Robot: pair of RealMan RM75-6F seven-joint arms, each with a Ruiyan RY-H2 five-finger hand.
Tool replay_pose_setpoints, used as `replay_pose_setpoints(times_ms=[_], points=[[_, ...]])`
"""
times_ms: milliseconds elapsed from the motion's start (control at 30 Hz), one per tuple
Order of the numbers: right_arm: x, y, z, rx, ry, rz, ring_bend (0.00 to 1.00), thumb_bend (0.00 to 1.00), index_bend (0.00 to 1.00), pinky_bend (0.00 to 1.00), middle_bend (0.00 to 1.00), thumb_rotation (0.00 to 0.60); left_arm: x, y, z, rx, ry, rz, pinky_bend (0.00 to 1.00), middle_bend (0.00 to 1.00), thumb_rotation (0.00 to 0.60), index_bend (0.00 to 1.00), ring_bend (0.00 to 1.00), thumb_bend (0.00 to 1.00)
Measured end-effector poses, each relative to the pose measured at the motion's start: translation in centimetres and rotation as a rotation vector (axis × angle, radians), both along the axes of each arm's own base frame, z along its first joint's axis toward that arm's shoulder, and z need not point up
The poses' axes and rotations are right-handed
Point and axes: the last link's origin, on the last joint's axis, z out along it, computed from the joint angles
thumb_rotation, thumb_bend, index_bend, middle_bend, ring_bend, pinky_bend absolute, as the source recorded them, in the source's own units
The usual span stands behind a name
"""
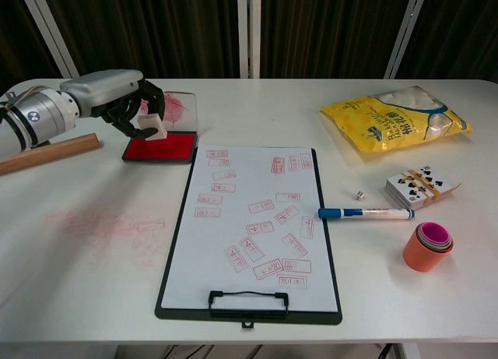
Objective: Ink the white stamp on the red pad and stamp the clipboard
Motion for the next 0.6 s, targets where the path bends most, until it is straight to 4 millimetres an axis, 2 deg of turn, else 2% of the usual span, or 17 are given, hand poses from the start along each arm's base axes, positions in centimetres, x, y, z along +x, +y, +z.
replay_pose_setpoints(times_ms=[600], points=[[-0.2,0.0,-0.3,0.015,-0.001,-0.008,0.0,0.3,0.0,0.0,0.0,0.6,0.0,0.2,-1.2,0.018,0.057,0.012,0.73,0.69,0.6,0.7,0.73,0.48]])
